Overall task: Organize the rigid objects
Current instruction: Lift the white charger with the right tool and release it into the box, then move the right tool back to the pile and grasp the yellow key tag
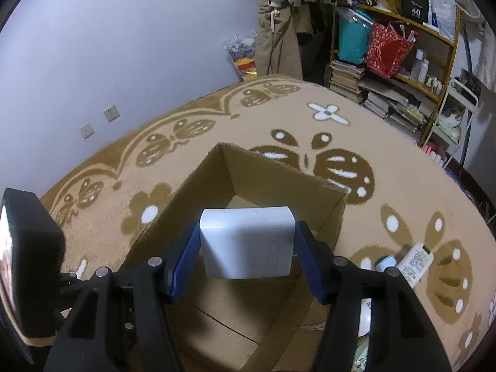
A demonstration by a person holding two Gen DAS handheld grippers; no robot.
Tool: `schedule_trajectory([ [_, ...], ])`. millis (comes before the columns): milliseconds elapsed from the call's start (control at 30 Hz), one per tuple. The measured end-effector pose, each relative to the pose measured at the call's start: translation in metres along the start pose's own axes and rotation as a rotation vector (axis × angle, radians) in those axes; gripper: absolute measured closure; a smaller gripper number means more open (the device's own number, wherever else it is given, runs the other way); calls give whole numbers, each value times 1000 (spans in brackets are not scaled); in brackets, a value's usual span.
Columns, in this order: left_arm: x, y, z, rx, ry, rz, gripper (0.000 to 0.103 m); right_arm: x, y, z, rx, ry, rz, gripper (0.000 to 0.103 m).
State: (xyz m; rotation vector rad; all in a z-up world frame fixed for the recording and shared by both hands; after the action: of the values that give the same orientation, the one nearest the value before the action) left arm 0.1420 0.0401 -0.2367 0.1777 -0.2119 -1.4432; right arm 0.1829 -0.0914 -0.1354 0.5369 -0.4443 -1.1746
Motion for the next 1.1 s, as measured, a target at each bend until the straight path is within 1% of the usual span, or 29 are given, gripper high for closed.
schedule_trajectory([
  [200, -2, 0, -1, -3, -3, 1, 91, 3, -12, -20, -64, 21, -39, 38],
  [267, -3, 0, -2, -5, -6, 3, 90, 4, -12, -20, -47, 15, -46, 38],
  [300, -1, 0, -2, -9, -17, 7, 91, 4, -10, -17, -37, 15, -51, 38],
  [367, -3, 0, -3, -10, -9, 12, 91, 5, -8, -14, -32, 12, -51, 38],
  [467, -3, -1, -3, -14, -20, 15, 91, 4, -3, -5, -27, 0, -27, 37],
  [500, -3, -1, -3, -15, -20, 16, 91, 5, -2, 0, -23, -11, -18, 36],
  [533, -3, -1, -3, -14, -19, 14, 91, 5, -1, 3, -20, -19, -15, 31],
  [567, -3, -1, -3, -15, -19, 13, 91, 7, -1, 9, -14, -31, -12, 23],
  [600, -3, -1, -3, -14, -18, 12, 91, 8, 1, 15, -4, -39, -12, 20],
  [633, -4, -1, -2, -15, -19, 12, 91, 11, 2, 21, 11, -49, -14, 12],
  [667, -3, -1, -3, -16, -21, 14, 91, 14, 3, 27, 24, -62, -17, 6],
  [733, -4, -1, -3, -18, -26, 18, 91, 20, 4, 39, 52, -92, -27, 0],
  [833, -4, 0, -3, -17, -24, 16, 91, 34, -1, 54, 74, -140, -55, 0],
  [967, -5, 0, -3, -17, -25, 15, 90, 53, -18, 68, 79, -181, -116, 0],
  [1033, -6, 1, -3, -19, -30, 19, 90, 60, -30, 72, 75, -195, -145, 0],
  [1100, -6, 1, -3, -20, -31, 20, 90, 64, -41, 74, 54, -212, -148, 0],
])
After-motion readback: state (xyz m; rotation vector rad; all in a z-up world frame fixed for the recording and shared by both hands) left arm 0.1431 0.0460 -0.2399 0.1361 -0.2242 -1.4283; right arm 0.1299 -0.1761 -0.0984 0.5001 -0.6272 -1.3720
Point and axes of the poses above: each gripper's, at about its wrist camera, not at the fingertips, and z roughly against the way its jaws point, x to its right, y to its top, the point moved 9 cm from there along -z, roughly the way its jaws point, and after that the axes turned 15 degrees about z, right-handed, at the moved point
